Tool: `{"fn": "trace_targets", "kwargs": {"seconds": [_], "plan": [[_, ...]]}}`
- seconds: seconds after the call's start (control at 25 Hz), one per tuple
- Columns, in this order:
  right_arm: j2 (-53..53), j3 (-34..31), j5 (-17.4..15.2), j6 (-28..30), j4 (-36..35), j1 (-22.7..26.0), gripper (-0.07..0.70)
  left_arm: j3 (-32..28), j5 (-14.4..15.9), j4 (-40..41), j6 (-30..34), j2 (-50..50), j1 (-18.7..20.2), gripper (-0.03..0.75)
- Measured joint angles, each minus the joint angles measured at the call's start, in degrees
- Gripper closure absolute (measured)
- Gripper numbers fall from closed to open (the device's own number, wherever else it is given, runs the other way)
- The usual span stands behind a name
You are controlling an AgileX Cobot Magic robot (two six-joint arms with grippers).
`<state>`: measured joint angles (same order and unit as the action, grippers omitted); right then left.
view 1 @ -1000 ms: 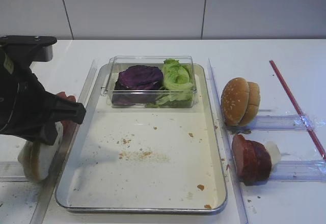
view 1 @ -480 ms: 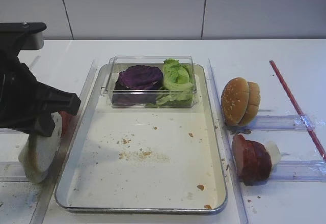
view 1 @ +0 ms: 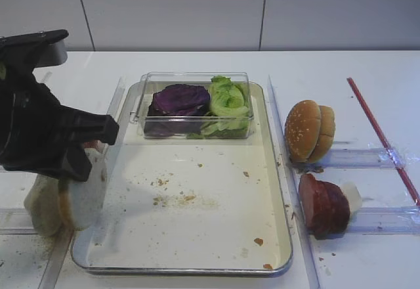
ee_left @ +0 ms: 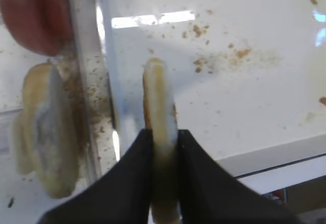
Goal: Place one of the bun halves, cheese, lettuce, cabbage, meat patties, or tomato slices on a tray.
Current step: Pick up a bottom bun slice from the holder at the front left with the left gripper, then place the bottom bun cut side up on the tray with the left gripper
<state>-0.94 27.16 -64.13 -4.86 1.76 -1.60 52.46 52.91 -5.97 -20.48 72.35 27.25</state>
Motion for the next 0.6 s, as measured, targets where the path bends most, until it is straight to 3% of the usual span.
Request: {"fn": "trace_targets", "kwargs": {"seconds": [0.28,0.6], "plan": [[0.0,0.0,0.0,0.0,0.0,0.0,-0.06,0.0,-5.17,-13.7,10.06,0.0,0.0,0.638],[0.0,0.0,0.0,0.0,0.0,0.0,-0.06,0.0,-9.26,-23.19,19.38,0.0,0.0,0.638]]}}
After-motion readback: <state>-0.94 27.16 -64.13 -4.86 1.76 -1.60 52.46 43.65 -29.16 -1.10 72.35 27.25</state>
